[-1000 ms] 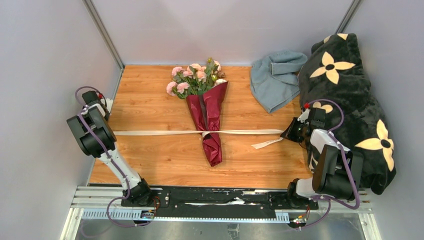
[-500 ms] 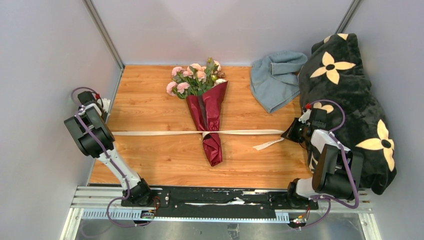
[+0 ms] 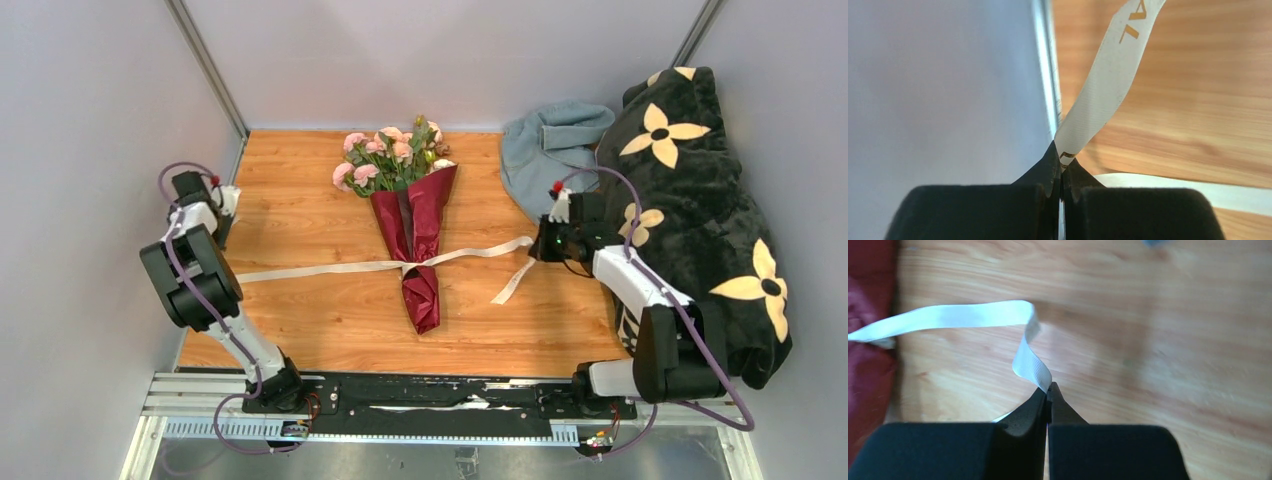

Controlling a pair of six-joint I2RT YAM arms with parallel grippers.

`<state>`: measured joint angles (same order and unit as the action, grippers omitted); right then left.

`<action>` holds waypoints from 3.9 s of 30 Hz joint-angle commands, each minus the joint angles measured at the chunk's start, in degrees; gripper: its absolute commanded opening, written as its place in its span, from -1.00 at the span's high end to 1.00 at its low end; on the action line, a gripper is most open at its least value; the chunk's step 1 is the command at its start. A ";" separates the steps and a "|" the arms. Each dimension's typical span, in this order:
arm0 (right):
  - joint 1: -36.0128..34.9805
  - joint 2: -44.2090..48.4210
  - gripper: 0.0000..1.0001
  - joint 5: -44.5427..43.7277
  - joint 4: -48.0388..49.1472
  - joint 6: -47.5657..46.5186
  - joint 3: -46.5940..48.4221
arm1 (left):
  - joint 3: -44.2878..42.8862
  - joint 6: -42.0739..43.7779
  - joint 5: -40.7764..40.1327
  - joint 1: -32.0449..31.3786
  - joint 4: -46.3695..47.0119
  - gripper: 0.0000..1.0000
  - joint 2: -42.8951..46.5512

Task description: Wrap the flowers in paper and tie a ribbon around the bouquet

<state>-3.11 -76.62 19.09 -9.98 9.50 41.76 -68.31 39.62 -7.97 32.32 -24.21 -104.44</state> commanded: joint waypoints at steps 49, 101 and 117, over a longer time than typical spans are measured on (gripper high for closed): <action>-15.61 -0.63 0.71 6.43 -3.43 -0.84 6.84 | 5.69 5.37 33.17 -49.10 -17.86 1.00 14.32; -43.05 -25.76 1.00 11.13 62.98 3.25 8.57 | 3.80 -29.14 52.09 -51.65 -2.40 0.67 23.30; -40.85 -22.71 1.00 19.84 61.19 -1.18 9.34 | 4.51 13.62 26.15 -46.38 -39.14 -0.44 43.30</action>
<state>-44.36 -100.82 34.50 50.13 10.85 50.06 -68.25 36.18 30.72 -13.96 -49.87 -68.23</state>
